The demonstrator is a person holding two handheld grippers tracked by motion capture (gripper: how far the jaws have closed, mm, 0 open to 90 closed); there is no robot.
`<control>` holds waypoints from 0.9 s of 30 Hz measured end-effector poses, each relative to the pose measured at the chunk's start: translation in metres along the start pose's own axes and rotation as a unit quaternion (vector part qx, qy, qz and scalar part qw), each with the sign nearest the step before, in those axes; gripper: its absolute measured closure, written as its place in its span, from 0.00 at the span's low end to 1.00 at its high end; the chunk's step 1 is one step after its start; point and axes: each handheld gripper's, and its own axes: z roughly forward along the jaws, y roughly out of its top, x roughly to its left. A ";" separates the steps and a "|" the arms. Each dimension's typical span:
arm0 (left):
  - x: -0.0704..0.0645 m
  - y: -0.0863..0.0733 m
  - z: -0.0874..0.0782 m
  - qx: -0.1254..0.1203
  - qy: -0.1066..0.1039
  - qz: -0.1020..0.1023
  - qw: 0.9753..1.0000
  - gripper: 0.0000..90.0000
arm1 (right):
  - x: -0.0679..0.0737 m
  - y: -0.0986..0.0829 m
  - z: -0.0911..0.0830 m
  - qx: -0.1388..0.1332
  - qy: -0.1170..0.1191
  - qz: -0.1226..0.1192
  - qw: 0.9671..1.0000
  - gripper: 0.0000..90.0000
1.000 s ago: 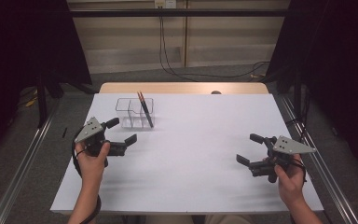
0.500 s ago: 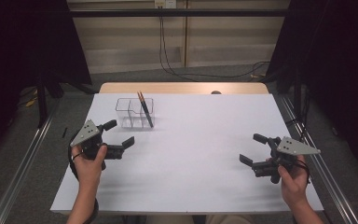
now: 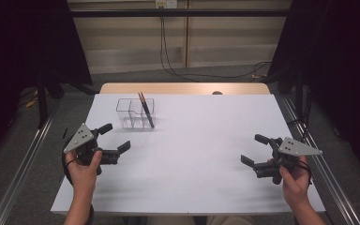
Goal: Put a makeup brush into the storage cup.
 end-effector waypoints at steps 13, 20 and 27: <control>-0.002 -0.005 -0.008 0.001 0.004 0.001 1.000 0.00 | 0.000 0.000 0.000 0.001 0.000 -0.003 1.000 0.04; -0.003 -0.006 -0.013 -0.005 0.005 -0.002 1.000 0.00 | -0.001 0.000 -0.001 0.001 -0.003 -0.003 1.000 0.04; -0.003 -0.008 -0.016 -0.008 0.007 -0.006 1.000 0.00 | 0.001 0.001 0.000 0.002 -0.001 -0.008 1.000 0.04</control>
